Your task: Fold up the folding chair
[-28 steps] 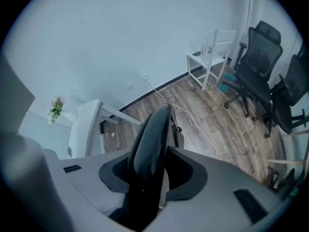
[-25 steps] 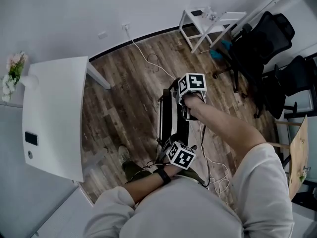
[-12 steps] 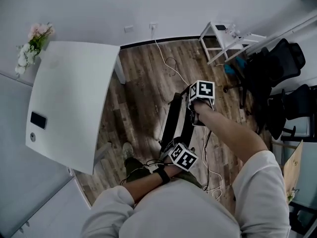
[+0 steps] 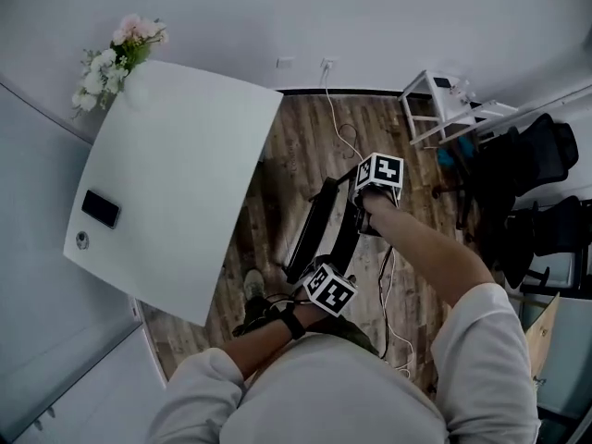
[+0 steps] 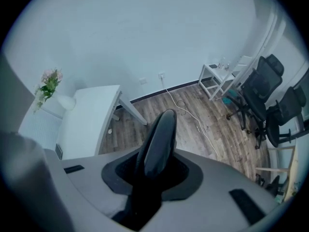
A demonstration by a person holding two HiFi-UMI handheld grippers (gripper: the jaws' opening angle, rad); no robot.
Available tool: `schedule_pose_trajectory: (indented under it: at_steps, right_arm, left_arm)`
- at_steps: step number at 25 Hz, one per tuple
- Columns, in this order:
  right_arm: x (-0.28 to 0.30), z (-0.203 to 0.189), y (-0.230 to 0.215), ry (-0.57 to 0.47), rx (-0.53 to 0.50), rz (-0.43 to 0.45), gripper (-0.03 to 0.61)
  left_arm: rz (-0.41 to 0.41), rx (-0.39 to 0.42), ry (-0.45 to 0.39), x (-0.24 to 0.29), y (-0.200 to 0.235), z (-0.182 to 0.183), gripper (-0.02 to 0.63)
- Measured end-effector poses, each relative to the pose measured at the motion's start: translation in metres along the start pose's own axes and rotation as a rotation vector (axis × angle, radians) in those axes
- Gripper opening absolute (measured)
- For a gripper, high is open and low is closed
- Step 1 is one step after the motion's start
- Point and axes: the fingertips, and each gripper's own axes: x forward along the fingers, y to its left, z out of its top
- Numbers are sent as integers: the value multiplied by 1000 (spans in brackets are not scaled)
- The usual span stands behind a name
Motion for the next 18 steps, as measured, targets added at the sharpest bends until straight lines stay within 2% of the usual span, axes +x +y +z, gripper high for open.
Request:
schedule_pose_trajectory:
  at_steps: [9,18]
  right_arm:
    - [19,20,125,1,-56,20,118]
    - [35,37,214,7,-96,30,127]
  left_arm:
    - [19,-56,-57,-73,93,-24,264]
    - [35,-98,-98,-124,161,-39,255]
